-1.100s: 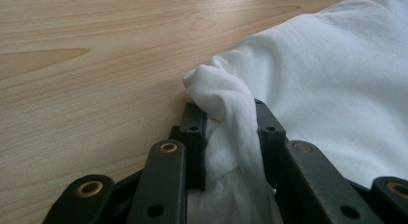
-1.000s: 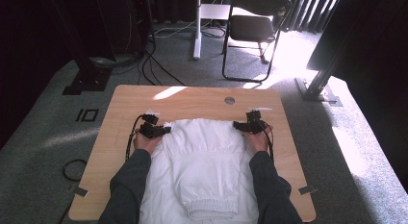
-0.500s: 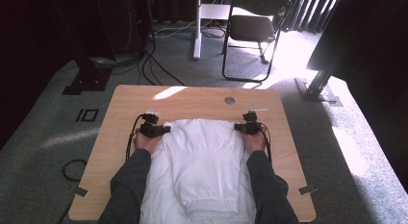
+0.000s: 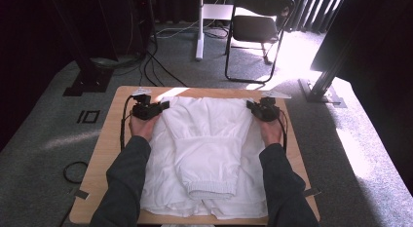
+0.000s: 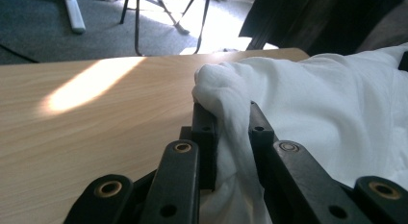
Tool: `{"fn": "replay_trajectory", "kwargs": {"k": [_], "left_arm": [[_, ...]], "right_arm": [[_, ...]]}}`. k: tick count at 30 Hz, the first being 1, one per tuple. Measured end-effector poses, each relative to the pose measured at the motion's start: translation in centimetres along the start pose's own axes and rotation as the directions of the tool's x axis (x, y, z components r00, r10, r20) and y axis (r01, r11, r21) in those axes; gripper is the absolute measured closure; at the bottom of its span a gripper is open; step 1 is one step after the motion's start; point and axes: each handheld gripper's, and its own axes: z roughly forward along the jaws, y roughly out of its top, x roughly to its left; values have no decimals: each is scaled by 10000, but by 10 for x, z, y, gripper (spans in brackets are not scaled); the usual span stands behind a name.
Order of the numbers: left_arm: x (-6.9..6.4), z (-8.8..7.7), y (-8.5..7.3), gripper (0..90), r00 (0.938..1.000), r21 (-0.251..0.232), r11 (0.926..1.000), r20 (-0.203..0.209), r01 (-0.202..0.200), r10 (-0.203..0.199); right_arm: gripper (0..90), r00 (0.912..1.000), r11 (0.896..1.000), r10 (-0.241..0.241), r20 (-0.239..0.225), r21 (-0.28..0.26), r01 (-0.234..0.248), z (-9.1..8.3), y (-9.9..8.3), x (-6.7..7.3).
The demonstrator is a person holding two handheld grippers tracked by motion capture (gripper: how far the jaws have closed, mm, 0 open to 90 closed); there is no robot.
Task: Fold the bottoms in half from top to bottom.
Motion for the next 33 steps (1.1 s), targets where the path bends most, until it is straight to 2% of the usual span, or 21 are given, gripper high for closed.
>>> {"fn": "replay_trajectory", "kwargs": {"k": [4,7,9,11,15,17,19,21,22,24,25,26,27,30,32,33], "left_arm": [[-9,-16,-10,807,9987,-167,9990,297,-416,421],[-15,-31,-23,805,9965,-330,9979,603,-558,578],[-20,-43,-35,803,9944,-429,9970,816,-641,675],[-26,-53,-45,802,9915,-445,9959,1005,-783,825],[-41,-69,-78,796,9854,176,9920,1183,-1250,1221],[-45,-70,-96,793,9835,735,9882,1315,-1347,1243],[-50,-69,-114,791,9812,1349,9792,1403,-1514,1324],[-56,-66,-130,791,9796,1925,9666,1410,-1693,1435],[-60,-62,-139,790,9769,2360,9527,1401,-1915,1616],[-66,-56,-150,789,9703,2852,9290,1230,-2357,2084],[-68,-54,-154,789,9687,2992,9223,1182,-2445,2185],[-70,-49,-158,789,9638,3193,9096,1082,-2659,2438],[-70,-47,-159,789,9619,3199,9073,1039,-2731,2529],[-60,-37,-156,788,9642,2979,9171,928,-2649,2484],[-52,-32,-153,787,9723,2819,9307,816,-2332,2189],[-47,-29,-150,787,9745,2772,9343,730,-2243,2123]], "right_arm": [[845,9990,9995,-227,-394,-212,219,-18,-7,3],[842,9958,9981,-530,-741,-343,506,-38,-23,10],[840,9923,9974,-564,-1103,-514,509,-53,-36,14],[840,9901,9966,-700,-1213,-515,641,-64,-47,18],[838,9867,9964,-844,-1390,-173,828,-80,-79,28],[837,9854,9960,-851,-1471,126,879,-85,-98,32],[835,9844,9947,-765,-1582,552,862,-88,-117,35],[835,9845,9909,-635,-1637,1071,818,-88,-136,37],[835,9845,9866,-650,-1628,1373,878,-86,-145,39],[833,9836,9764,-813,-1610,1855,1111,-82,-159,43],[833,9825,9711,-788,-1689,2098,1139,-79,-164,43],[832,9834,9688,-768,-1646,2208,1126,-76,-167,44],[832,9841,9649,-793,-1591,2356,1158,-72,-170,45],[831,9857,9582,-932,-1401,2564,1270,-62,-169,48],[829,9862,9567,-995,-1325,2597,1314,-55,-165,49],[828,9865,9572,-1023,-1282,2571,1327,-52,-163,48]]}}
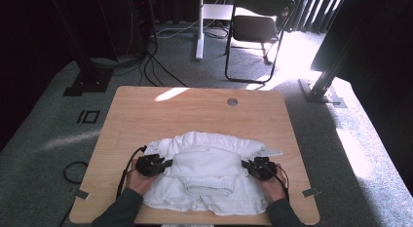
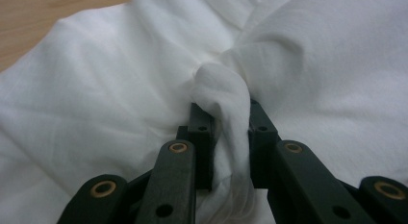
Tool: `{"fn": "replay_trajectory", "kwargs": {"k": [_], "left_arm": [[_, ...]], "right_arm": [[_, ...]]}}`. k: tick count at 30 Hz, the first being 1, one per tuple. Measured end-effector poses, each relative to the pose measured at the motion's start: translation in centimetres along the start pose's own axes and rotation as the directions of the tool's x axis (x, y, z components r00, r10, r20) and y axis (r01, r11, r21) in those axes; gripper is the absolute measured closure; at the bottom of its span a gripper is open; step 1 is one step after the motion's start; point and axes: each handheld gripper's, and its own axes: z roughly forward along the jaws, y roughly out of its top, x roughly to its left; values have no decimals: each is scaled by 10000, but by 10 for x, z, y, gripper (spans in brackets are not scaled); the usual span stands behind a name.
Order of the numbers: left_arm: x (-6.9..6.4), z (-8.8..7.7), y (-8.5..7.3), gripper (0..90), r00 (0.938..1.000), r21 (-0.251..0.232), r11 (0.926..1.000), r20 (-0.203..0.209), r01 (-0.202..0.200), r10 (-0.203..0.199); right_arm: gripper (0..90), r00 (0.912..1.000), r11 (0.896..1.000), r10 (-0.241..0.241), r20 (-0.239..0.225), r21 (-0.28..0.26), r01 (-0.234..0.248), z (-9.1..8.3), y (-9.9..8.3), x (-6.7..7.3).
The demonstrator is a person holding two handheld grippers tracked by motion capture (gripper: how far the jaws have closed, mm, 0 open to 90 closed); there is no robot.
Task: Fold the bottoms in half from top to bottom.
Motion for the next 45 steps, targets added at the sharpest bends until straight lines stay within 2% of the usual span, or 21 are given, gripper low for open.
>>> {"fn": "replay_trajectory", "kwargs": {"k": [9,12,15,17,18,21,22,24,27,28,30,32,33,34,35,37,38,39,41,44,45], "left_arm": [[34,30,38,784,9930,-122,9986,-1062,508,-518],[44,41,50,783,9897,-168,9969,-1198,772,-786],[54,51,59,782,9804,-420,9874,-1192,1528,-1568],[55,52,60,782,9778,-504,9844,-1174,1687,-1736],[56,55,61,783,9702,-693,9757,-1124,2080,-2148],[56,52,63,789,9667,-886,9709,-1092,2226,-2316],[56,49,64,791,9674,-960,9707,-1067,2201,-2299],[57,35,68,793,9661,-1467,9612,-772,2335,-2465],[58,9,77,798,9663,-2335,9413,-238,2440,-2564],[57,3,80,799,9684,-2496,9387,-148,2377,-2491],[53,-10,88,800,9736,-2848,9339,-82,2162,-2279],[50,-23,98,801,9751,-3317,9185,211,2152,-2208],[50,-34,104,802,9740,-3659,9033,513,2239,-2207],[50,-39,107,805,9728,-3847,8938,671,2304,-2218],[50,-47,110,805,9698,-4118,8782,901,2433,-2264],[48,-61,114,808,9673,-4540,8543,1333,2532,-2159],[45,-65,115,808,9705,-4631,8531,1317,2405,-2021],[40,-71,117,808,9765,-4679,8573,1210,2146,-1784],[32,-77,115,806,9832,-4550,8718,1050,1812,-1496],[26,-78,103,798,9852,-4288,8876,1038,1680,-1363],[23,-77,93,795,9868,-4079,8991,951,1591,-1315]], "right_arm": [[824,9983,9995,294,504,-136,-288,34,32,-18],[820,9954,9989,447,843,-159,-435,46,45,-28],[807,9904,9974,681,1207,-312,-648,57,56,-37],[808,9859,9938,1061,1291,-481,-1007,62,59,-43],[812,9837,9911,1282,1261,-526,-1224,65,61,-45],[828,9813,9888,1476,1234,-419,-1434,66,65,-47],[834,9833,9913,1303,1269,-353,-1268,64,67,-46],[838,9846,9928,1139,1324,-512,-1080,56,71,-45],[840,9842,9843,1296,1204,-1354,-1131,33,79,-46],[841,9860,9783,1252,1099,-1789,-1043,19,85,-46],[842,9892,9730,948,1118,-2203,-684,4,94,-43],[842,9886,9697,525,1414,-2435,-167,-10,104,-39],[842,9879,9676,380,1505,-2527,13,-15,107,-38],[844,9860,9599,238,1650,-2793,236,-25,113,-36],[845,9848,9530,273,1714,-3019,261,-31,115,-37],[847,9872,9236,662,1453,-3834,-55,-47,119,-39],[847,9894,8997,953,1092,-4347,-387,-57,120,-40],[847,9903,8914,983,980,-4510,-439,-62,121,-40],[846,9899,8973,622,1271,-4414,3,-68,122,-35],[841,9910,9139,332,1298,-4053,225,-69,109,-28],[839,9918,9188,240,1251,-3937,275,-68,105,-27]]}}
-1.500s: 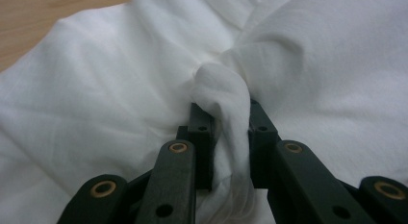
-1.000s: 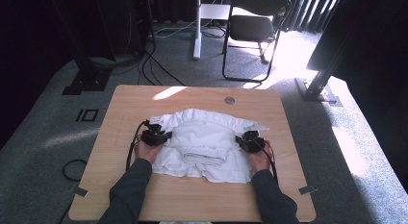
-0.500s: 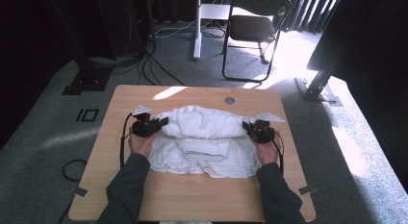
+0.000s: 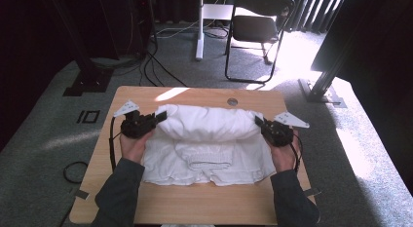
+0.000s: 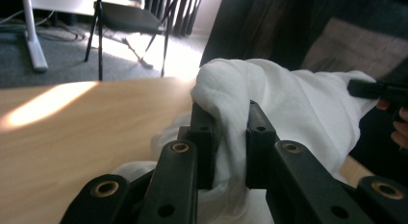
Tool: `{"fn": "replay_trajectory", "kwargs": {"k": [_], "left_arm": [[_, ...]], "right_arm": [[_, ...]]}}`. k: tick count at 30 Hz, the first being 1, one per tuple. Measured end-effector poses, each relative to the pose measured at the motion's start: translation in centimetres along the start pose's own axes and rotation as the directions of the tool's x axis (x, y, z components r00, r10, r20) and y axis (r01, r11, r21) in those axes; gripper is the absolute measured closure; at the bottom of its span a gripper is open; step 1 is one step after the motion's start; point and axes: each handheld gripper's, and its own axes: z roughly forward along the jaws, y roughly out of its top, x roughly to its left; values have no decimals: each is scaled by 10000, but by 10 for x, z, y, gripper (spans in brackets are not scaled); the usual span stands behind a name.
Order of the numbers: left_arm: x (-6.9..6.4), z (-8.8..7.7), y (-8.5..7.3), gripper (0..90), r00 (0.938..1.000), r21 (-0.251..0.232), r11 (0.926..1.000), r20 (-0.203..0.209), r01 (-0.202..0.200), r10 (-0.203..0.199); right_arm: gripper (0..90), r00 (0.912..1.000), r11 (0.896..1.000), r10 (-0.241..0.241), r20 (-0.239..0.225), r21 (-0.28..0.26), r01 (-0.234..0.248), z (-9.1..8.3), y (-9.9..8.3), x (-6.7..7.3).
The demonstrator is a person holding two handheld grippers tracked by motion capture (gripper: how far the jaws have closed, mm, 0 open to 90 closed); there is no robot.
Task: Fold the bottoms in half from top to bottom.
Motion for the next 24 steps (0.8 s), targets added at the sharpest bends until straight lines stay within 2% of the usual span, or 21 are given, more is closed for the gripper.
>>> {"fn": "replay_trajectory", "kwargs": {"k": [3,5,6,8,10,12,13,16,17,19,21,22,24], "left_arm": [[-2,-6,-21,784,9998,377,9993,153,80,-86],[-4,-11,-42,764,9990,851,9959,315,297,-325],[-4,-13,-51,747,9980,1084,9933,433,410,-459],[-5,-20,-65,681,9983,1304,9906,338,424,-472],[-4,-28,-67,610,9990,1087,9932,136,413,-430],[-3,-35,-62,592,9986,751,9960,155,489,-502],[-3,-36,-59,580,9985,750,9959,152,504,-517],[-8,-32,-49,538,9998,894,9959,96,139,-149],[-9,-31,-48,525,9999,849,9964,90,78,-86],[-13,-29,-44,510,9999,648,9979,108,24,-31],[-15,-23,-46,504,9998,893,9959,123,126,-138],[-17,-19,-51,503,9998,1175,9930,150,144,-163],[-21,-9,-65,504,9999,1871,9823,98,42,-62]], "right_arm": [[835,9994,9989,-50,-331,469,66,-7,-25,6],[833,9990,9975,-11,-448,701,42,-11,-41,11],[830,9988,9962,42,-496,875,2,-13,-48,12],[803,9987,9929,175,-477,1186,-117,-16,-60,14],[705,9985,9901,417,-343,1356,-367,-19,-69,12],[606,9969,9904,788,6,1137,-784,-25,-69,7],[564,9952,9905,965,142,967,-974,-27,-65,4],[510,9947,9903,1018,157,938,-1028,-26,-54,3],[499,9960,9918,883,165,912,-895,-25,-51,3],[488,9952,9904,977,62,979,-978,-21,-47,3],[490,9948,9889,1012,79,1089,-1015,-16,-47,4],[490,9949,9869,1012,-11,1267,-1003,-13,-49,6],[489,9954,9813,946,-121,1697,-912,-8,-56,10]]}}
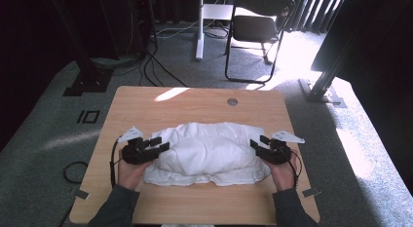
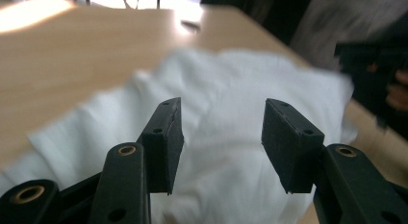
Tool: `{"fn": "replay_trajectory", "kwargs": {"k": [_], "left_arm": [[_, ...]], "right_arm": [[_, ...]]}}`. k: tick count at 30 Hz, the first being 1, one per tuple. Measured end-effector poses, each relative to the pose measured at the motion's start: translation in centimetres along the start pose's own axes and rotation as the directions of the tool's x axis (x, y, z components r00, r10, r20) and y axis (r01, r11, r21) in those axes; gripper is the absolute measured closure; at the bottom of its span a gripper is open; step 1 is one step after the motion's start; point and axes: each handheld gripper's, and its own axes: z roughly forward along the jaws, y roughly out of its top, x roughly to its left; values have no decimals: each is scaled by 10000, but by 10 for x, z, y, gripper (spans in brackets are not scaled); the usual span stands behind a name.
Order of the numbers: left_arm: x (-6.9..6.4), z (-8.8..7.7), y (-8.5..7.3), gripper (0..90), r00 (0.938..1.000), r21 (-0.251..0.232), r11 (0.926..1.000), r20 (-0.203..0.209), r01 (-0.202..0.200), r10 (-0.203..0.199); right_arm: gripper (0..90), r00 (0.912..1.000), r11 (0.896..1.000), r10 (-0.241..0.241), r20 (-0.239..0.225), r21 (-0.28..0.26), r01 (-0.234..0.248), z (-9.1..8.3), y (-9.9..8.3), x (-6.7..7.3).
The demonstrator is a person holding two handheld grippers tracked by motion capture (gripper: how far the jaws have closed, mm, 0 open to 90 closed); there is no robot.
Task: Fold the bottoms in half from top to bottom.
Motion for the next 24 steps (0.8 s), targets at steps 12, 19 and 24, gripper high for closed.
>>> {"fn": "replay_trajectory", "kwargs": {"k": [12,19,24], "left_arm": [[-7,25,-64,841,9971,2533,9646,-11,-732,759],[-6,31,-69,817,9979,2722,9607,-182,-542,614],[-2,29,-68,763,9981,2566,9658,-395,-363,480]], "right_arm": [[858,9977,9829,103,-665,1840,21,2,-61,10],[837,9971,9611,-697,-299,2658,752,11,-71,21],[824,9959,9534,-876,-238,2878,907,10,-72,25]]}}
